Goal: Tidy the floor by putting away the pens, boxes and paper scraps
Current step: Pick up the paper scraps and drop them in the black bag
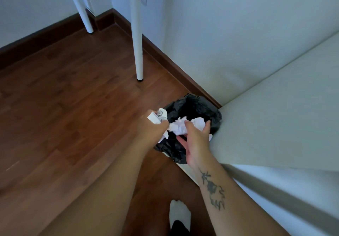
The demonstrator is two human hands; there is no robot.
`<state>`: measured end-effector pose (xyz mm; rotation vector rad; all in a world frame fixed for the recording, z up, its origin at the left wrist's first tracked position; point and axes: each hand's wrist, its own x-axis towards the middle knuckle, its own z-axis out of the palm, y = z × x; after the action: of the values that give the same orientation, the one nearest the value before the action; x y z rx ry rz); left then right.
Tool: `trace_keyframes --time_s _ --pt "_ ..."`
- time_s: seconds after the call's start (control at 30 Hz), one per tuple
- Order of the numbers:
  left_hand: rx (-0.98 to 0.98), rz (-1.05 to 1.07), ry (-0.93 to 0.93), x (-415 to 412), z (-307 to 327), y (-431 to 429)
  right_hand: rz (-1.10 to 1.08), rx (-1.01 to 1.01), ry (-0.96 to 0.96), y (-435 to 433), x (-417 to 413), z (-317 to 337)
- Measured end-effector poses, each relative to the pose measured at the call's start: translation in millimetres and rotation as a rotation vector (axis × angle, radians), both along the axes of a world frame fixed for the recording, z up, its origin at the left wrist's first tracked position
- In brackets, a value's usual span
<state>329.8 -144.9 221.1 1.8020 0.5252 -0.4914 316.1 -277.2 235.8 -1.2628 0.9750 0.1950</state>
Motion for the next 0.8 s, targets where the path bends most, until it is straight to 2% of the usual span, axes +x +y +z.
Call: trace_keyframes --time_s 0.07,0.13,0.23,0.3,0.33,0.4,0.47,0.5,0.6,0.7,0.8 --pt "-0.005 0.004 0.024 1 -1 6 -0.013 -0.008 -0.015 0 1 -1" --pt "-0.012 -0.005 0.048 2 -1 11 -0.025 -0.107 -0.010 1 0 -2" --pt "-0.011 -0.007 0.060 4 -3 11 0.112 -0.640 -0.003 -1 -4 -7" --pt "-0.005 -0.025 0.055 6 -4 6 0.221 -0.852 -0.026 -3 -6 -10" --pt "-0.014 -0.032 0.060 6 -2 2 0.280 -0.848 -0.022 -3 -7 -13" --pt "-0.033 -0.052 0.070 8 2 -10 0.356 -0.650 0.007 -6 -8 -16" --pt "-0.020 -0.046 0.080 12 6 -21 0.350 -0.460 0.055 -9 -10 -18" --pt "-0.009 -0.059 0.072 14 3 -26 0.331 -0.436 0.073 -9 -11 -18" --pt "0.024 -0.108 0.060 19 0 -39 0.237 -0.486 0.046 -5 -16 -12" --pt "-0.066 -0.150 0.039 21 1 -47 0.145 -0.514 -0.056 2 -26 -6" --pt "-0.112 -0.150 0.086 22 11 -46 0.237 -0.603 -0.129 -2 -29 -8"
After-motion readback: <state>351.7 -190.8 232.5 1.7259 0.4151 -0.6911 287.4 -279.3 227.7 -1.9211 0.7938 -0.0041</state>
